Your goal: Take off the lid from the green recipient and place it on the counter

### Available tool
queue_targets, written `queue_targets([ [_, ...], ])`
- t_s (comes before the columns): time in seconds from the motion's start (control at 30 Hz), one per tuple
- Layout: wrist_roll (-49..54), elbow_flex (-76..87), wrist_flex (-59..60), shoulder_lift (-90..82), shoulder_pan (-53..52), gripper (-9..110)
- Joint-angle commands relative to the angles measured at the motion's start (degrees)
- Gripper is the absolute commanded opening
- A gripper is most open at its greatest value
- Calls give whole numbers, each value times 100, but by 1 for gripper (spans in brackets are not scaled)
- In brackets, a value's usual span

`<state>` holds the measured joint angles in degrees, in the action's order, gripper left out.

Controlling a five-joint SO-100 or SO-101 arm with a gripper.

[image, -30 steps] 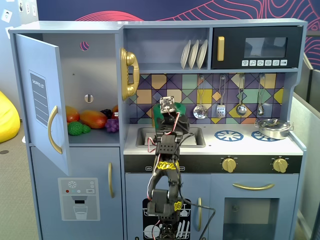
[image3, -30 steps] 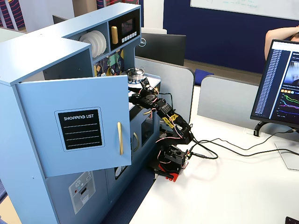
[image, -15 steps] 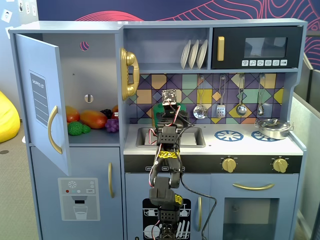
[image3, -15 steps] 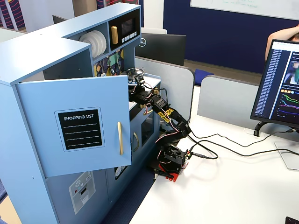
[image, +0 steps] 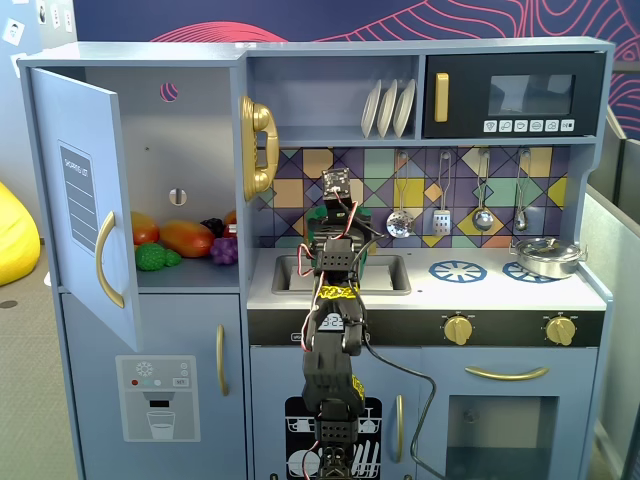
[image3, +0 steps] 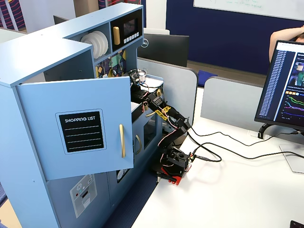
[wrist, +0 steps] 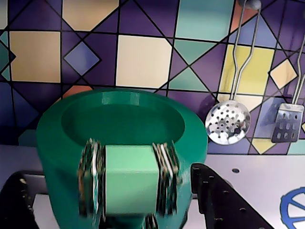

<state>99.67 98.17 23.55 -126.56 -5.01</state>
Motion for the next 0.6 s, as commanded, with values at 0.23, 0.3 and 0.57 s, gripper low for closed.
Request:
queue_targets([
  [0.23,-193,-738,-193,483,35,33],
  [0.3,-176,-747,-193,519,35,33],
  [0.57,-185,-809,-176,571,193,17],
])
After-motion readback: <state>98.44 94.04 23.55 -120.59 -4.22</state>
